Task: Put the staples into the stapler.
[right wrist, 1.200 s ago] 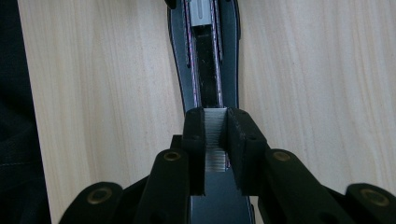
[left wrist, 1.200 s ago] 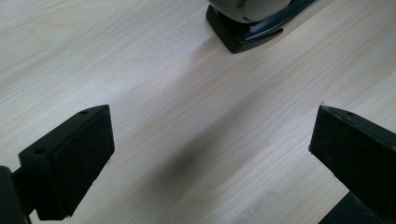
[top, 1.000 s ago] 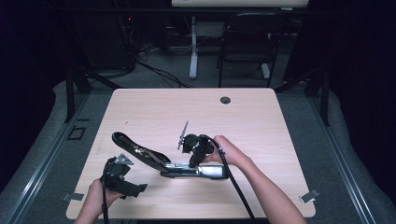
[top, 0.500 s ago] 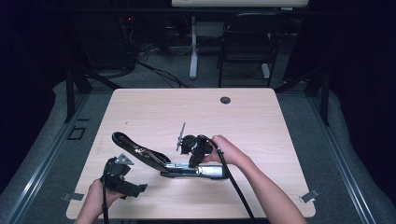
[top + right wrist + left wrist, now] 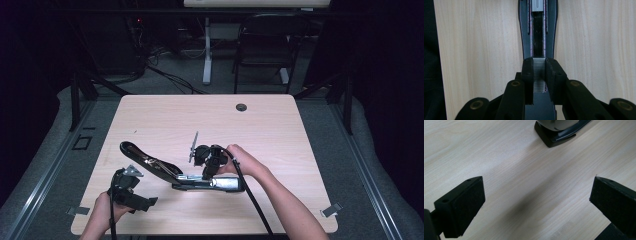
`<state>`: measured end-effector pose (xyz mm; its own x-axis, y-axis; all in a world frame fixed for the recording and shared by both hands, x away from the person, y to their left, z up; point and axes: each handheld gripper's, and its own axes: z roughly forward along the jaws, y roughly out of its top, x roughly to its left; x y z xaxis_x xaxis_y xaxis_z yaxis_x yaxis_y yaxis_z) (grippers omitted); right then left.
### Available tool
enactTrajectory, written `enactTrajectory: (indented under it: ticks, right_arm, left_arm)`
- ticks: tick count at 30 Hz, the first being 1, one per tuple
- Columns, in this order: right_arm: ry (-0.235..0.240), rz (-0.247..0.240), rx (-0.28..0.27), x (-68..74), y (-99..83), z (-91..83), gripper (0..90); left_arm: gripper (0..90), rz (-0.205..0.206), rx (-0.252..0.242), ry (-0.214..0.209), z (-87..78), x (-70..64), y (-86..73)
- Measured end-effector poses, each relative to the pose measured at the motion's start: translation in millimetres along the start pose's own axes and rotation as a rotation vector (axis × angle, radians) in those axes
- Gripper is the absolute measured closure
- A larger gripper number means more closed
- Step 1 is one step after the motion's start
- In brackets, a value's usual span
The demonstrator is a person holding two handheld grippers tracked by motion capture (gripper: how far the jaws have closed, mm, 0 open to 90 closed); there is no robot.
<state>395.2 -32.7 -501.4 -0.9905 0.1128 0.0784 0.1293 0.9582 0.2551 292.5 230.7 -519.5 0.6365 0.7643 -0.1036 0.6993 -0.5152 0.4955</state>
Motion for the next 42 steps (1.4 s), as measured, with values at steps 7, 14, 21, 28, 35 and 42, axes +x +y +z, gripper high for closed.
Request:
enactTrajectory:
  ticks: [7,14,21,28,35,42]
  right_arm:
    - [-0.005,-0.021,0.013,1.1,1.3,1.5,78.1]
    - [-0.004,-0.018,0.011,-0.4,1.4,1.2,76.0]
    - [-0.001,-0.004,-0.009,-1.7,-2.0,-2.8,74.9]
    - [-0.031,0.038,-0.056,-2.8,-9.8,-14.2,70.2]
    - [-0.099,0.101,-0.096,1.2,-24.7,-24.9,57.5]
    - [-0.180,0.179,-0.154,7.9,-48.9,-31.8,44.7]
  left_arm:
    - [0.0,-0.001,-0.002,0.001,0.5,-0.2,0.0]
    - [0.0,-0.001,-0.001,0.000,0.8,-0.2,0.0]
    - [0.0,-0.001,-0.003,0.001,0.8,-0.1,0.1]
    - [0.0,-0.004,-0.007,0.005,-0.9,0.2,0.5]
    - [0.0,-0.008,-0.013,0.011,-1.9,0.3,0.6]
    - [0.0,-0.014,-0.017,0.020,-2.2,0.0,1.2]
